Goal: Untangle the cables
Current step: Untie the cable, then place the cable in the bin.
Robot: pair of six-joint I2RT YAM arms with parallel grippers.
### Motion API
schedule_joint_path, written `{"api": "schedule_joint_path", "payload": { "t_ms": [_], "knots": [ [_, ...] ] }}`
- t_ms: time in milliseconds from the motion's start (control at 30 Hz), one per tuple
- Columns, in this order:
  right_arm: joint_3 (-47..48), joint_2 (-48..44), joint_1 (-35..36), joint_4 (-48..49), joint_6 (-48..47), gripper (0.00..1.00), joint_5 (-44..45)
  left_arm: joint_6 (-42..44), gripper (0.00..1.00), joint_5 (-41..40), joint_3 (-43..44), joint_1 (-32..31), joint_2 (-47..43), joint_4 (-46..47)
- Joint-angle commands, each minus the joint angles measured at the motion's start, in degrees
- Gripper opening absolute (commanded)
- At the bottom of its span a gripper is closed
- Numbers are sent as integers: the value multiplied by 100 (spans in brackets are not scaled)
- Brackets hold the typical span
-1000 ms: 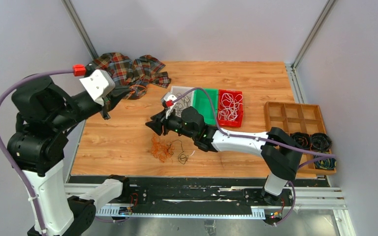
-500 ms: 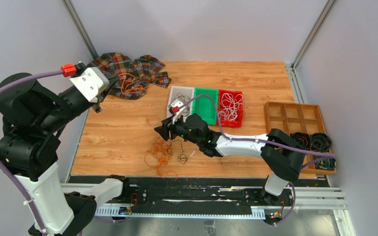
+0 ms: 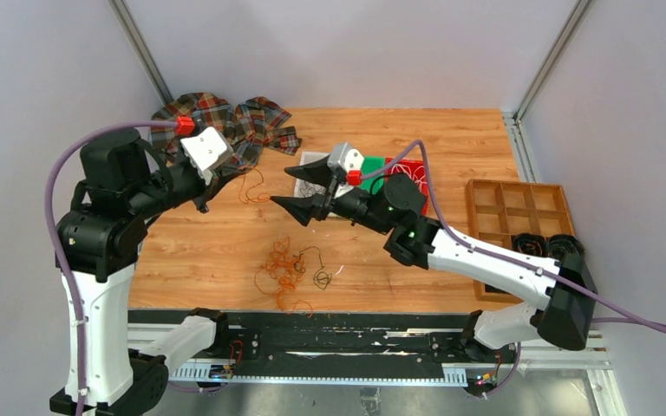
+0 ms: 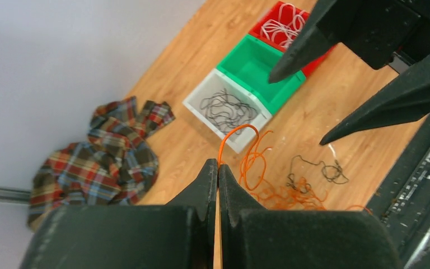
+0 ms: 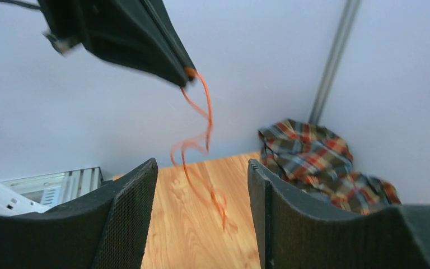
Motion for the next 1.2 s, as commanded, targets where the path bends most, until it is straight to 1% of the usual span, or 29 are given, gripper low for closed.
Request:
{"api": "schedule_joint_path", "payload": {
  "t_ms": [0, 33, 100, 233, 267, 333, 367, 400, 467, 500, 533, 567, 633, 667, 700, 800, 900, 967, 1033, 1167],
  "knots": [
    [909, 532, -28, -759, -272, 61, -1333, -277, 1, 441, -295, 18, -189, 39],
    [1154, 755, -5, -997, -348, 61, -1599, -276, 0, 480, -356, 18, -223, 40],
    [1578, 1075, 72, -1399, -427, 61, -1604, -282, 0, 543, -450, 18, -274, 41],
    [1648, 1414, 139, -820, -164, 61, -1572, -391, 1, 617, -492, 18, -287, 36],
    [1721, 1496, 164, -778, -162, 58, -1500, -410, 0, 631, -484, 18, -283, 41],
    [1822, 1638, 188, -762, -147, 48, -1413, -460, 0, 683, -475, 18, -288, 34],
    [1847, 1679, 191, -720, -106, 40, -1378, -484, 0, 718, -470, 18, -294, 38],
    [1823, 1695, 191, -657, -73, 31, -1341, -502, 0, 760, -482, 18, -302, 34],
    [1684, 1627, 187, -498, -34, 5, -1112, -534, 1, 807, -531, 18, -308, 34],
    [1545, 1562, 172, -386, -11, 1, -987, -547, 3, 793, -572, 18, -313, 33],
    [1415, 1490, 135, -289, 19, 1, -886, -543, 12, 772, -624, 18, -306, 35],
    [1320, 1428, 81, -287, 62, 1, -789, -523, 39, 721, -703, 18, -305, 34],
    [1159, 1305, -85, -529, 84, 1, -617, -477, 77, 534, -784, 18, -296, 37],
    [1068, 1244, -198, -731, 103, 0, -444, -453, 93, 421, -845, 18, -288, 35],
    [933, 1172, -335, -896, 164, 1, -289, -452, 99, 319, -926, 18, -277, 33],
    [291, 944, -982, -1213, 345, 0, 129, -433, 98, 112, -1157, 18, -299, 33],
    [13, 866, -1576, -1854, 418, 1, 741, -389, 98, -14, -1339, 18, -300, 33],
    [-14, 941, -1921, -2185, 448, 1, 1047, -315, 98, -121, -1460, 18, -288, 35],
    [64, 1155, -2184, -2435, 444, 1, 1153, -173, 98, -221, -1640, 18, -285, 33],
    [339, 1652, -2483, -2627, 444, 0, 1297, 98, 98, -309, -2150, 18, -368, 33]
  ]
}}
